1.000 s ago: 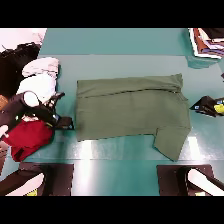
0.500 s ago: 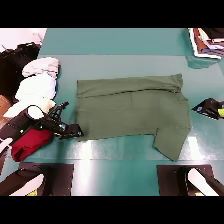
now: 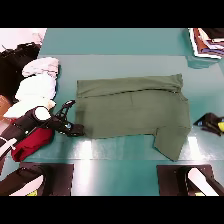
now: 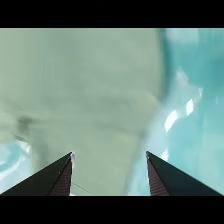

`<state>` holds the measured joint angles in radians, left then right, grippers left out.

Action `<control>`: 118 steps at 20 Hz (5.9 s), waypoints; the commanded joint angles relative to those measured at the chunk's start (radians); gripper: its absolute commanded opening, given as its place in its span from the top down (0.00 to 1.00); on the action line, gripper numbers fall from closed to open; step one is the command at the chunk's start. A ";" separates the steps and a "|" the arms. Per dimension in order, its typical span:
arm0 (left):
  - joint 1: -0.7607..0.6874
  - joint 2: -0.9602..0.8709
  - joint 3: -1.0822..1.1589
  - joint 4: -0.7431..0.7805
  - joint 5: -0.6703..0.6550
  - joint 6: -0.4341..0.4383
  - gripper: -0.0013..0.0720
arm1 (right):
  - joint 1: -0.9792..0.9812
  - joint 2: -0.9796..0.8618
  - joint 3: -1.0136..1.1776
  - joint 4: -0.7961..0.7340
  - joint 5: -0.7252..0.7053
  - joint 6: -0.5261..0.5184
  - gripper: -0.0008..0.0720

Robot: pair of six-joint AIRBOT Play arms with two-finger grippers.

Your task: Fold the shirts.

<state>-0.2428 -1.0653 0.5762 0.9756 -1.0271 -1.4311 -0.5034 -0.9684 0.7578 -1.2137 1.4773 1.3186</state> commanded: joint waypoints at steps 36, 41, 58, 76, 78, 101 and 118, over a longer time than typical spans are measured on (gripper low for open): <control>-0.004 -0.077 0.408 0.307 0.157 -0.149 0.95 | 0.437 -0.235 0.378 -0.042 -0.196 0.071 0.96; 0.056 -0.303 0.584 0.306 0.183 -0.168 0.95 | 0.466 -0.557 0.691 -0.016 -0.196 0.071 0.96; 0.098 -0.320 0.697 0.233 0.009 -0.157 0.94 | 0.197 -0.730 0.819 0.280 0.049 -0.032 0.08; -0.070 -0.393 0.702 0.035 0.129 -0.099 0.95 | 0.252 -0.920 0.703 0.404 0.034 -0.258 0.96; -0.116 -0.469 0.766 0.032 0.133 -0.106 0.95 | 0.252 -0.904 0.703 0.447 0.071 -0.272 0.96; -0.270 -0.958 1.310 0.024 0.002 -0.140 0.95 | 0.774 -0.578 1.093 0.643 -0.058 -0.043 0.96; 0.265 -0.354 1.310 0.291 -0.200 -0.079 0.95 | 1.337 -0.906 1.093 0.587 -0.594 -0.235 0.38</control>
<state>-0.0185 -1.4723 1.8862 1.2579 -1.2064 -1.5139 0.7700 -1.8454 1.8503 -0.5812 0.9890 1.1213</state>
